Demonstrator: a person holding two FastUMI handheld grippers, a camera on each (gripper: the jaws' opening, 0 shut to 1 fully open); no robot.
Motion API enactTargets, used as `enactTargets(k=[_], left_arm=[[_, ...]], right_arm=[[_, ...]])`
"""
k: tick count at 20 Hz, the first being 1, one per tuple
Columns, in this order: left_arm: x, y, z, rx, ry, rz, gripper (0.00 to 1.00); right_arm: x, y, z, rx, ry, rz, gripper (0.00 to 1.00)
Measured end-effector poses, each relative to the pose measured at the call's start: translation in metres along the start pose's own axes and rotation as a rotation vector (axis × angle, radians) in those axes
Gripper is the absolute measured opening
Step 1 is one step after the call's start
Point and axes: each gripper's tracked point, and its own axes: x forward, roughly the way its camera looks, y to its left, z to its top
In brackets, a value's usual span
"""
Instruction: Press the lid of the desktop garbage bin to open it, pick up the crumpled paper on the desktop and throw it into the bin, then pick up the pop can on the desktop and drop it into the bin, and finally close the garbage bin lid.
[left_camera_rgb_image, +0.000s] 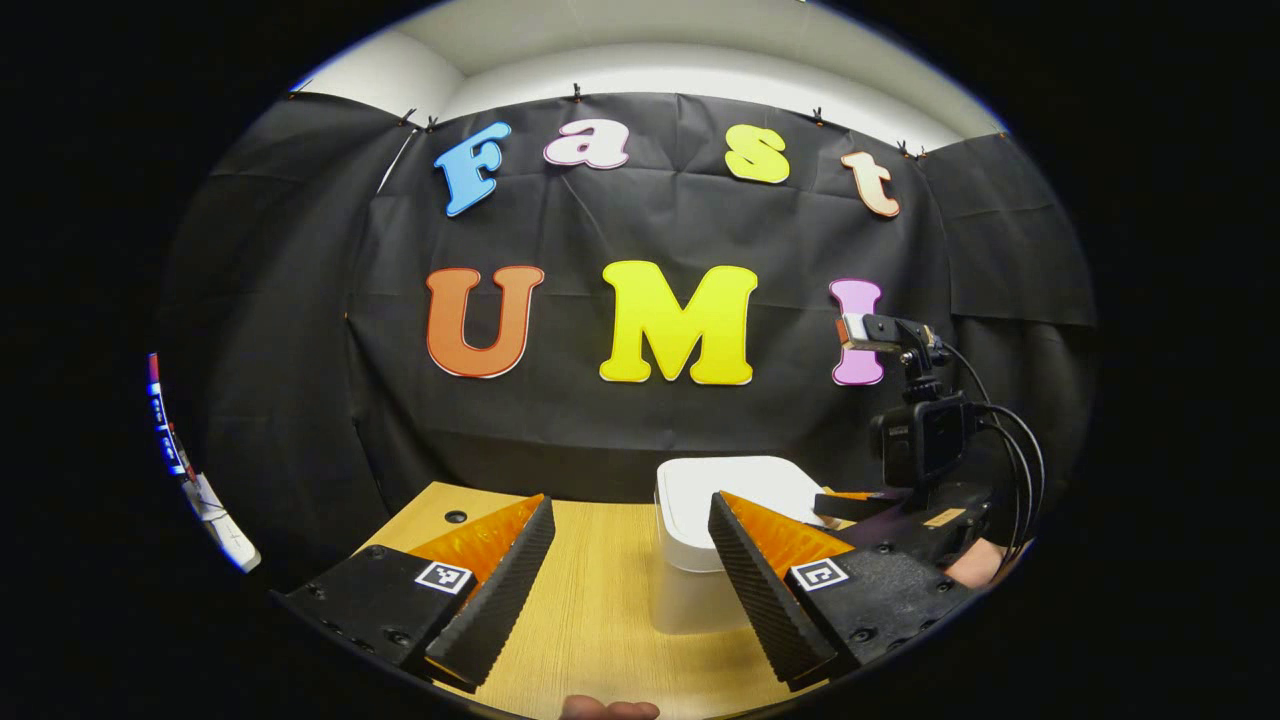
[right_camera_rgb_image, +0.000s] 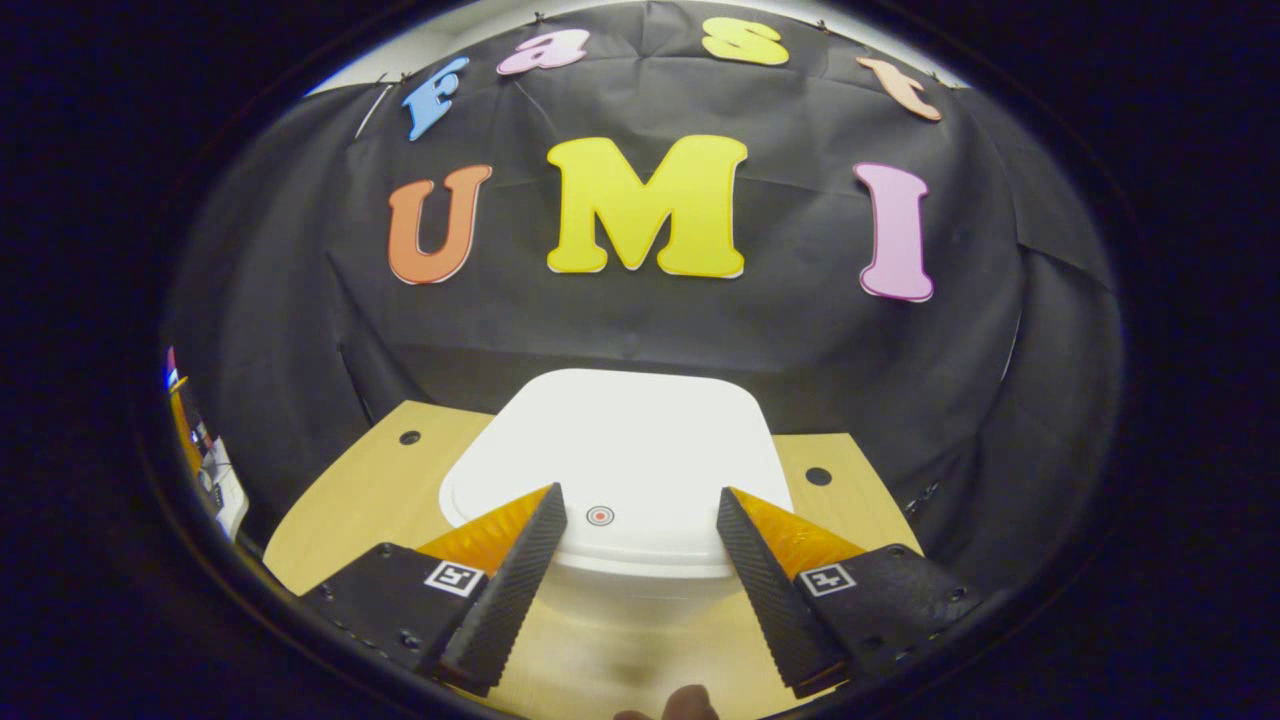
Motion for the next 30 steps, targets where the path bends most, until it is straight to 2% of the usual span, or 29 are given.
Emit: enactTargets(k=[5,8,15,16,22,30], left_arm=[[0.011,0.004,0.024,0.017,-0.042,0.007,0.99],[0.017,0.005,0.034,0.032,-0.056,0.013,0.99],[0.027,0.002,0.061,0.024,-0.086,0.020,0.99],[0.028,0.000,0.068,0.021,-0.098,0.018,0.99],[0.031,-0.006,0.084,0.008,-0.129,0.035,0.99],[0.029,-0.008,0.072,0.005,-0.113,0.063,0.99]], right_arm=[[-0.015,-0.002,0.008,0.005,-0.054,0.000,0.95],[-0.034,-0.017,0.031,-0.020,-0.148,-0.016,0.98],[-0.103,-0.065,0.088,-0.020,-0.360,-0.106,0.95],[-0.111,-0.069,0.093,-0.005,-0.369,-0.109,0.98],[-0.143,-0.087,0.120,0.050,-0.438,-0.140,0.96],[-0.146,-0.089,0.130,0.038,-0.484,-0.146,0.96]])
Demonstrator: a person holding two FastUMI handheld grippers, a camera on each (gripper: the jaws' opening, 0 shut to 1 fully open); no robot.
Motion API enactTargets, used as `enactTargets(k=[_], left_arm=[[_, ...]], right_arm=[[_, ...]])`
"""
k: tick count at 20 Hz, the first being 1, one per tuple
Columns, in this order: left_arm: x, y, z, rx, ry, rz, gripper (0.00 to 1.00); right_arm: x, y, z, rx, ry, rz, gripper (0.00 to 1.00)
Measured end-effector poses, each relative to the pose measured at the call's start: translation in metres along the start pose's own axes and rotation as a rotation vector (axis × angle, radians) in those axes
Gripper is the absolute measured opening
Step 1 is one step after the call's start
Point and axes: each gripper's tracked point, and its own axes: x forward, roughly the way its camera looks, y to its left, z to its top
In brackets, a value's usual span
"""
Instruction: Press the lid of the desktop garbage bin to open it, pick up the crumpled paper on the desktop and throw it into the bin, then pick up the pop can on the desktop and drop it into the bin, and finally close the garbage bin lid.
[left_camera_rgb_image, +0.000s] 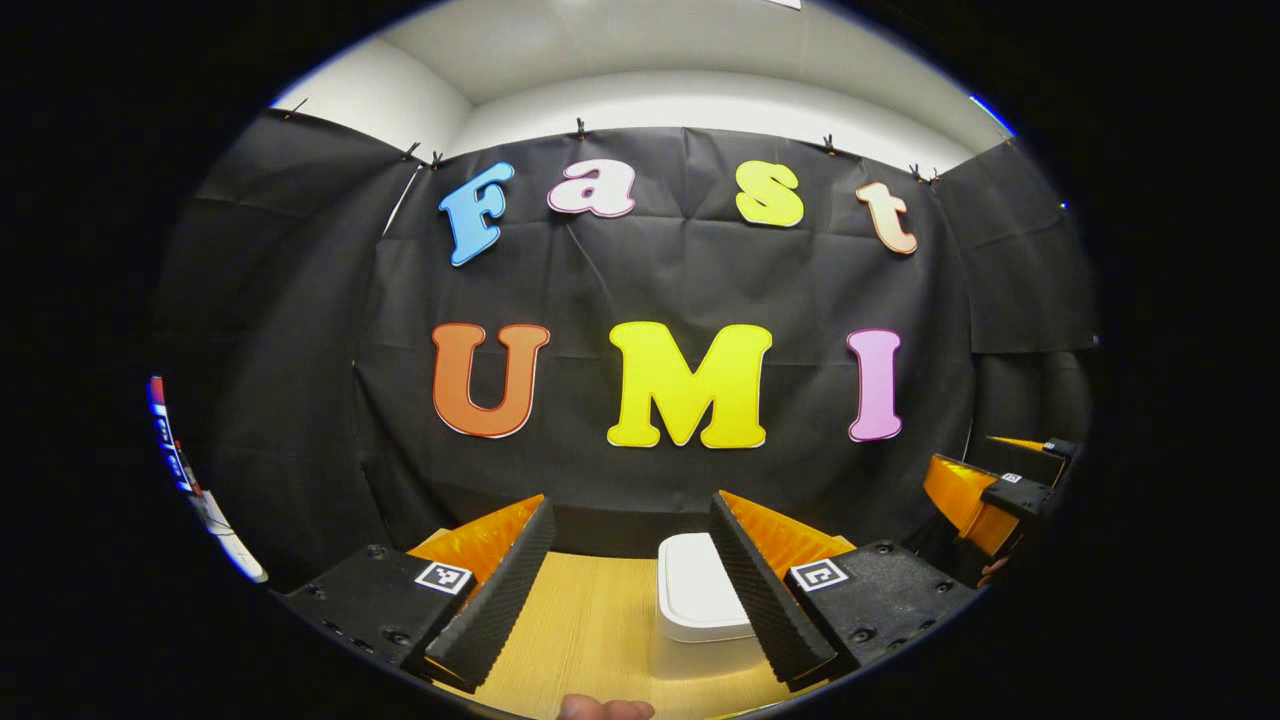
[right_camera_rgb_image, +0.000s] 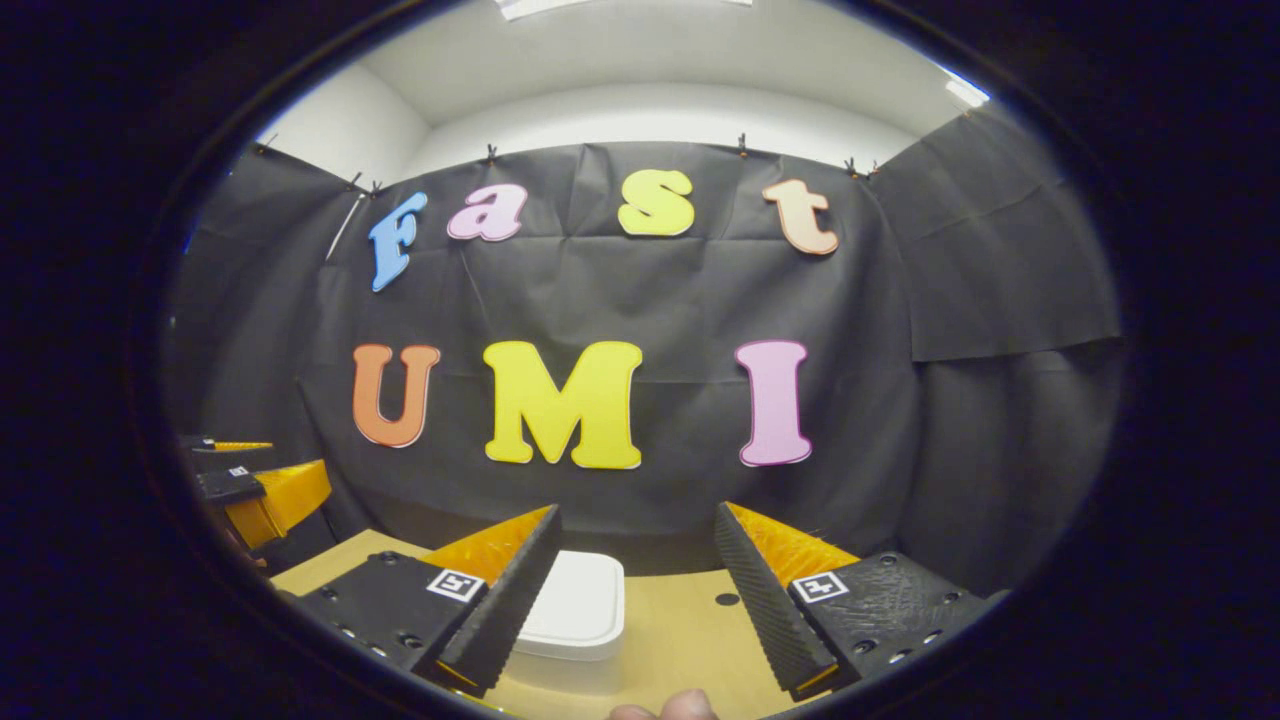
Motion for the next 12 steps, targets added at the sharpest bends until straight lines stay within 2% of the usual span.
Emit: enactTargets(k=[9,12], left_arm=[[0.0021,-0.0036,0.0068,0.020,-0.023,0.004,0.99],[0.0036,-0.0038,0.0056,0.019,-0.022,0.005,0.99]], right_arm=[[0.0052,0.0107,-0.0018,-0.015,0.006,0.037,0.98],[0.0060,0.0118,-0.0004,-0.012,-0.001,0.038,0.96]])
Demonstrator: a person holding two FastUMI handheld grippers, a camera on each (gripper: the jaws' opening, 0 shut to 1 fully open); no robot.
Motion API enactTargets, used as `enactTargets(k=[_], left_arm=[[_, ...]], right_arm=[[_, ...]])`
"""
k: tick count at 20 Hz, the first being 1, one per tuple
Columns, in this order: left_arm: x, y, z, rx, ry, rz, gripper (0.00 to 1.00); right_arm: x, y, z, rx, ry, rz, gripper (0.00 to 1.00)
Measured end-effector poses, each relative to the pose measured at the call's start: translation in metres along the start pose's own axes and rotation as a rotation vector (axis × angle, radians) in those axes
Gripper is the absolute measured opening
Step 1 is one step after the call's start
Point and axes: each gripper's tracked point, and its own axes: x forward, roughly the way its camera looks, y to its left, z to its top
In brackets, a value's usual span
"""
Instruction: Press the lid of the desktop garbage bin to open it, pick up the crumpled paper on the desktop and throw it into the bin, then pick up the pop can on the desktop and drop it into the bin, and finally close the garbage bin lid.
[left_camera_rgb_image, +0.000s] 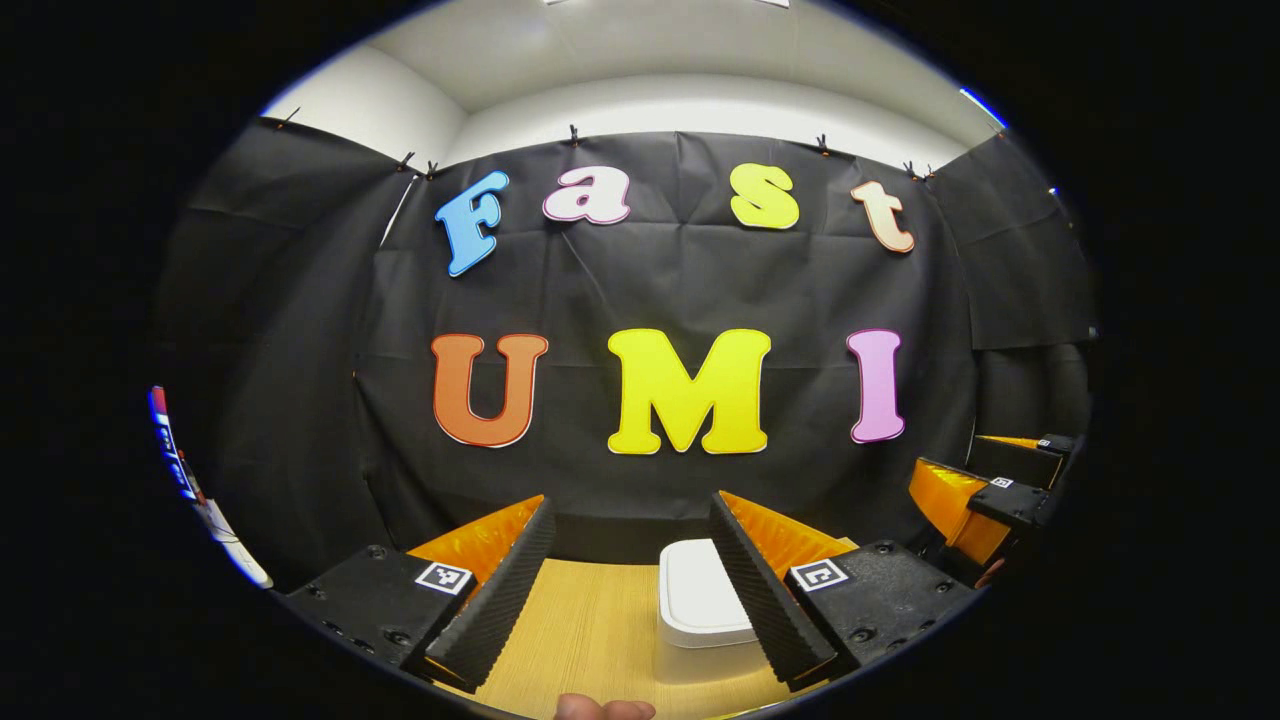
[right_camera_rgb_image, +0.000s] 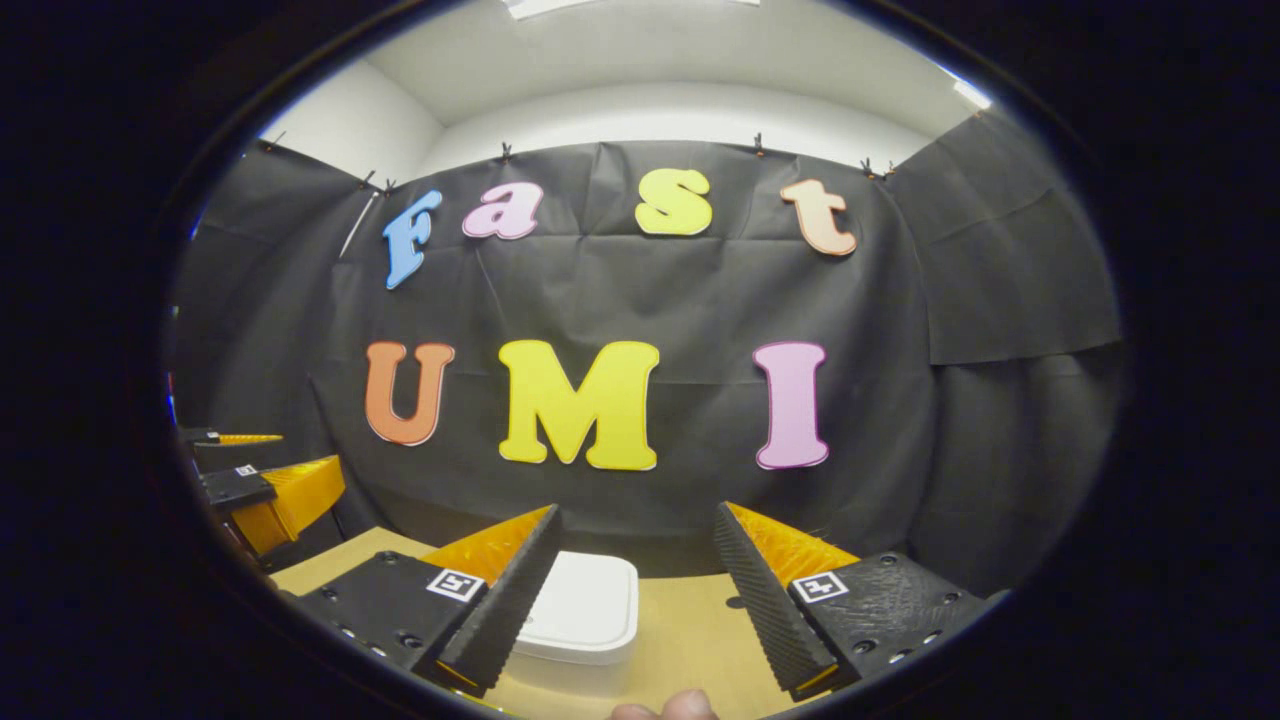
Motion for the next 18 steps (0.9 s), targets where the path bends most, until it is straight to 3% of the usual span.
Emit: enactTargets(k=[18], left_arm=[[0.0055,-0.0055,0.0001,-0.005,-0.003,-0.031,0.99]], right_arm=[[-0.0020,0.0023,0.0078,-0.005,-0.002,-0.005,0.96]])
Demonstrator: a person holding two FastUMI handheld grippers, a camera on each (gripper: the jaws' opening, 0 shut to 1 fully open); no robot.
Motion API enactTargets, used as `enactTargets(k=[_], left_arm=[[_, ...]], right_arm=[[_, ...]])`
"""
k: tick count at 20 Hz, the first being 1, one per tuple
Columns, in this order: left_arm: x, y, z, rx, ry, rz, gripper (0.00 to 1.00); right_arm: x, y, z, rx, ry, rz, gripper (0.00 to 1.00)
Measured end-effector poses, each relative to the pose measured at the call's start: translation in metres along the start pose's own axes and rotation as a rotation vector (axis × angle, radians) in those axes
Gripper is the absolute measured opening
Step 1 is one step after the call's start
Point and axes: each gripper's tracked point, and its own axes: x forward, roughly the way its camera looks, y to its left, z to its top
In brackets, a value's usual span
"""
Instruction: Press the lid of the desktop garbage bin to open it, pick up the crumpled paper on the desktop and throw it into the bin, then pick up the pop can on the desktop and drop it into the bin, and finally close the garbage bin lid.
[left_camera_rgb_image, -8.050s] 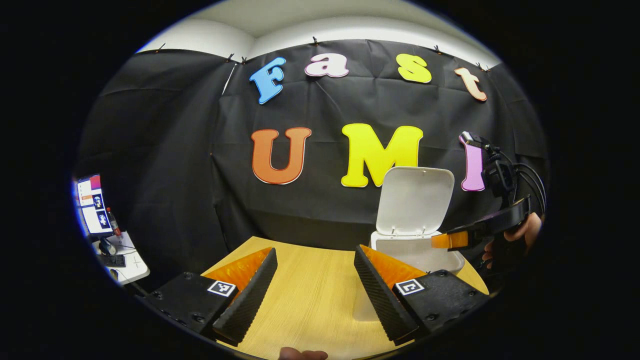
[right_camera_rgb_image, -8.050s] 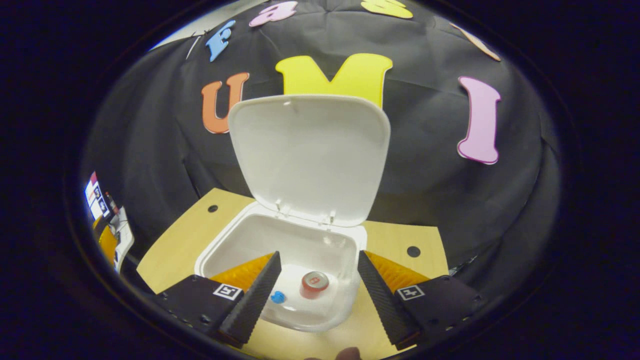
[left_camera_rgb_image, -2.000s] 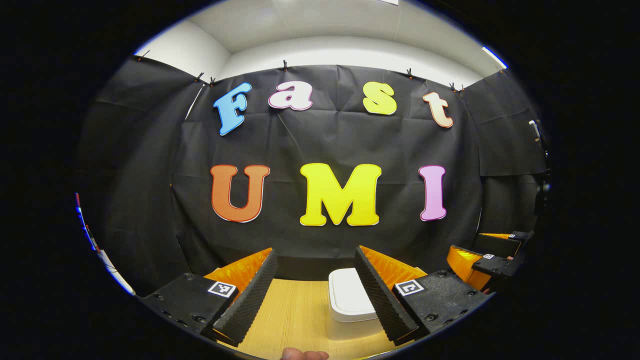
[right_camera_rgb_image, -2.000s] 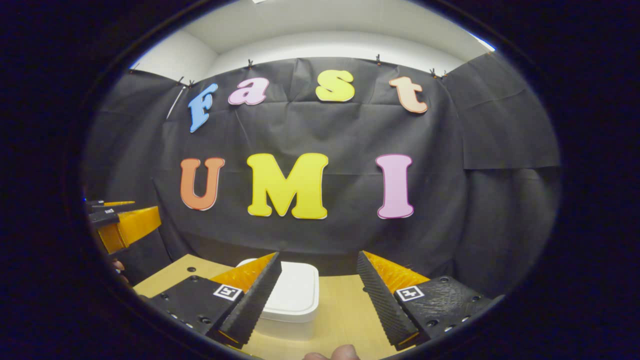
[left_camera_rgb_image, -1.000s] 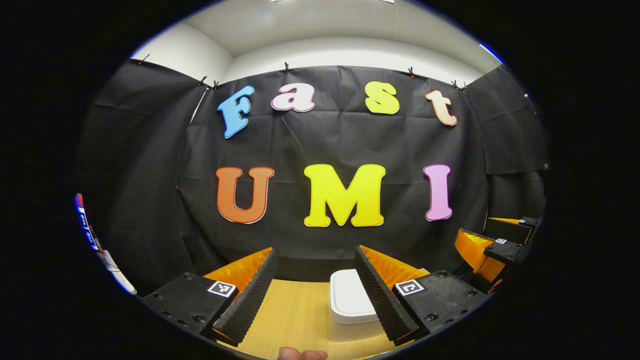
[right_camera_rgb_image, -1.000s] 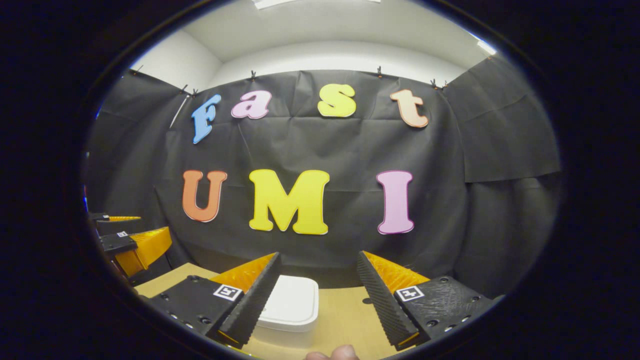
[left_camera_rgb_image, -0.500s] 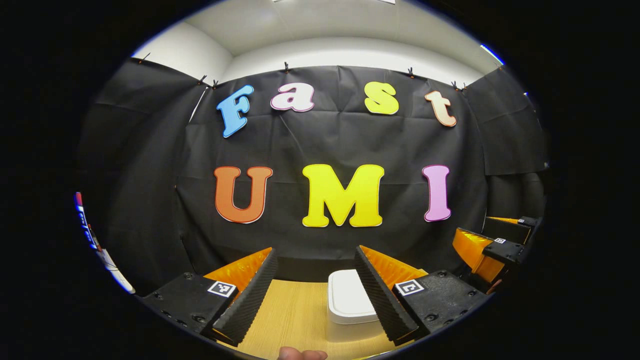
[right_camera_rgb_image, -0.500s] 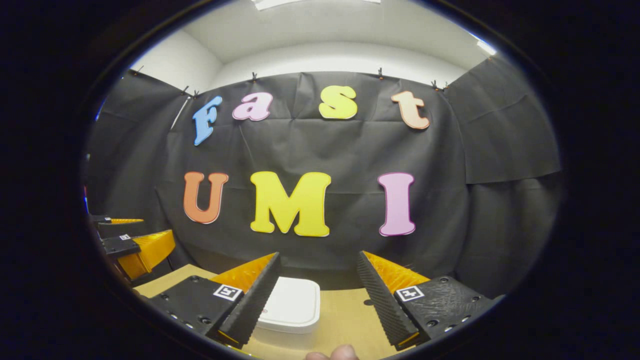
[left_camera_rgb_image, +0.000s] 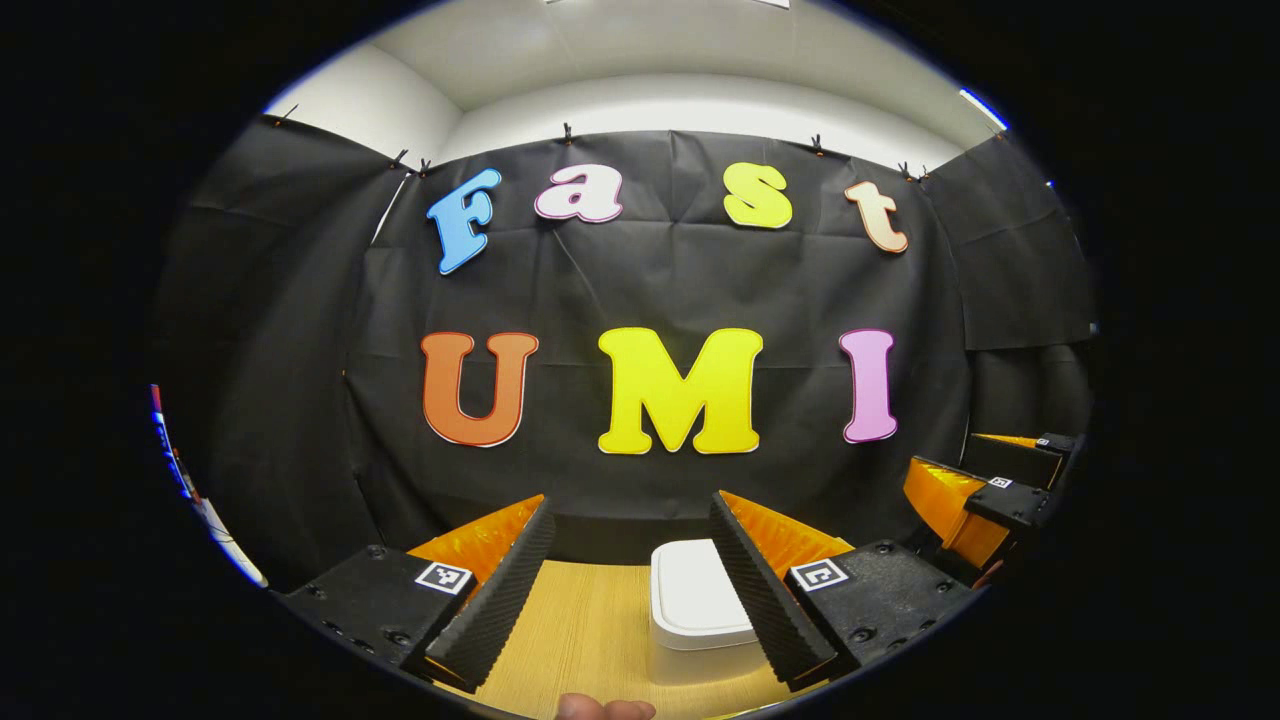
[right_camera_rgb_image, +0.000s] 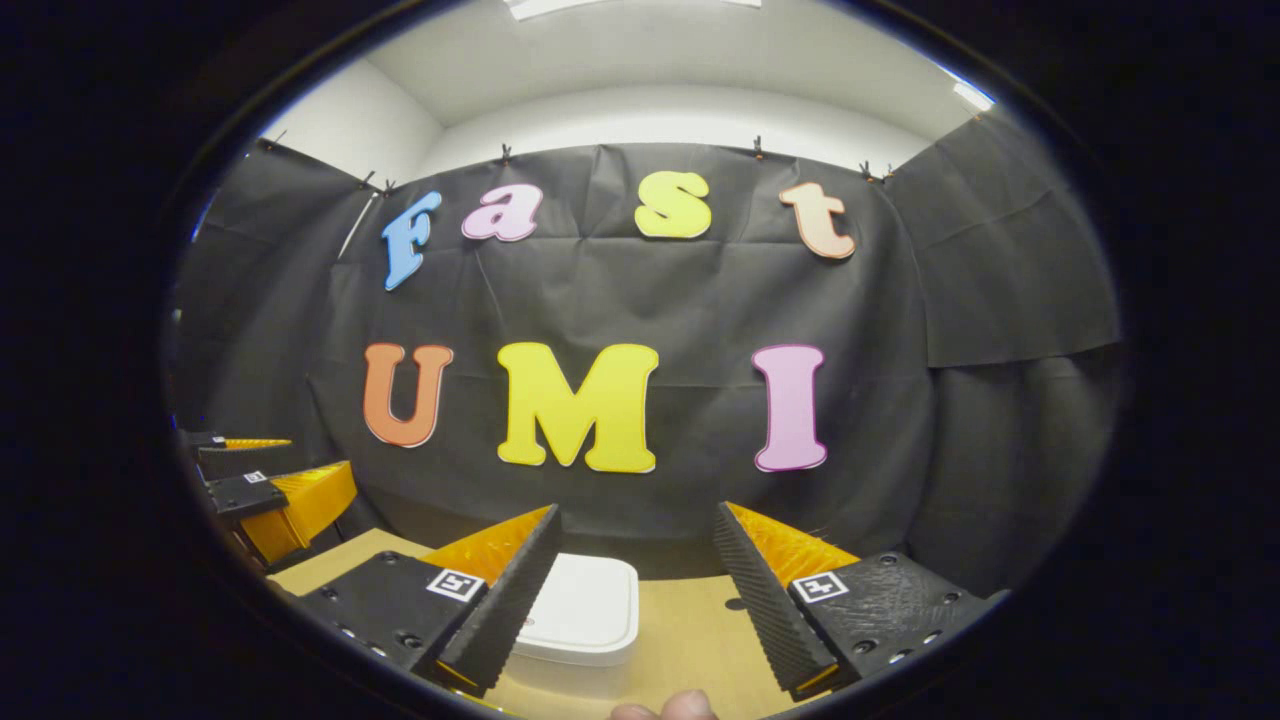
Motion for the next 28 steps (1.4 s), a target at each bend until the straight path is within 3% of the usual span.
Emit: enactTargets(k=[13,28], left_arm=[[-0.008,0.012,0.003,-0.003,-0.006,0.016,0.99],[-0.009,0.016,0.002,-0.001,-0.004,0.019,0.99]], right_arm=[[-0.005,0.015,0.004,-0.001,-0.001,0.024,0.96],[-0.007,0.011,0.004,0.007,0.004,0.001,0.96]])
